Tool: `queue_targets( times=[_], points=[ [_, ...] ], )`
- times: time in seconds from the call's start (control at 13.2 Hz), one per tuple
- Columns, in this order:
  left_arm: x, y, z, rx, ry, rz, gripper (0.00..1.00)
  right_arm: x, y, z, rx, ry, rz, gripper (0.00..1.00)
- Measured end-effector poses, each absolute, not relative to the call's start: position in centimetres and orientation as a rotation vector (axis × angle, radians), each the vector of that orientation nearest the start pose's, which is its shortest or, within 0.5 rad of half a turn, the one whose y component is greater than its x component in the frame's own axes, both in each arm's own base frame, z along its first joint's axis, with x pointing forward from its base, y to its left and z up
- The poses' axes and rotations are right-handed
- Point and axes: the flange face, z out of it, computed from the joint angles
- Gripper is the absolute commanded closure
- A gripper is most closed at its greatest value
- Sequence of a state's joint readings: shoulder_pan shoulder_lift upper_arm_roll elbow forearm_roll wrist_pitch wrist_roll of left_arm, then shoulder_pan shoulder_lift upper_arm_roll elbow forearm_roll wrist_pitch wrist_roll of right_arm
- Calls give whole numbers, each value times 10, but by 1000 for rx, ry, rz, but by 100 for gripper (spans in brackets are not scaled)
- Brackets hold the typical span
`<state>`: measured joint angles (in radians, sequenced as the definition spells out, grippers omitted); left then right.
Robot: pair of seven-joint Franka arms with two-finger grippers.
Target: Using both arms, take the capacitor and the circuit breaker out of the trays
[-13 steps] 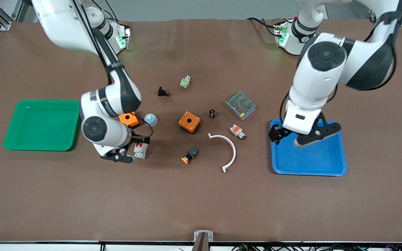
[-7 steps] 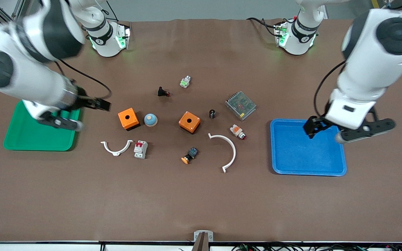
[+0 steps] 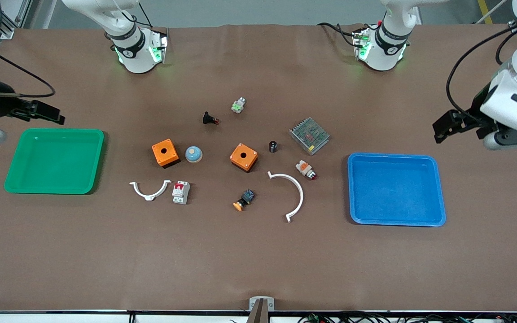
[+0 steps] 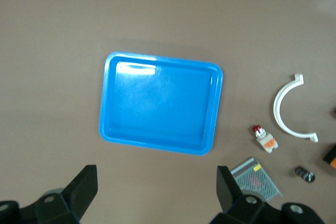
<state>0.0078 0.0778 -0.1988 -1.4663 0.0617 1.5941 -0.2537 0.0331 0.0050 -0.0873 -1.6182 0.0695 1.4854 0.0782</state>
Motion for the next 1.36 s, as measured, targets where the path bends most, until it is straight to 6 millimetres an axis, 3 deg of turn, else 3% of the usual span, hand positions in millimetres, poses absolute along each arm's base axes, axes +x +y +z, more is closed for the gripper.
queue_targets(
  times=[0.15,0.38,0.53,1.36],
  points=[
    [558,-92,634,-3117,-103,-73,0,544,-31,610,-3072,190,143,0],
    [539,-87,640,-3115,-108,-74,0,546,-31,646,-3079,183,23,0],
    [534,-88,646,-3115,-104,-86,0,546,-31,657,-3080,182,-15,0],
    [533,-93,649,-3116,-92,-81,0,549,-32,655,-3083,185,-16,0]
  ],
)
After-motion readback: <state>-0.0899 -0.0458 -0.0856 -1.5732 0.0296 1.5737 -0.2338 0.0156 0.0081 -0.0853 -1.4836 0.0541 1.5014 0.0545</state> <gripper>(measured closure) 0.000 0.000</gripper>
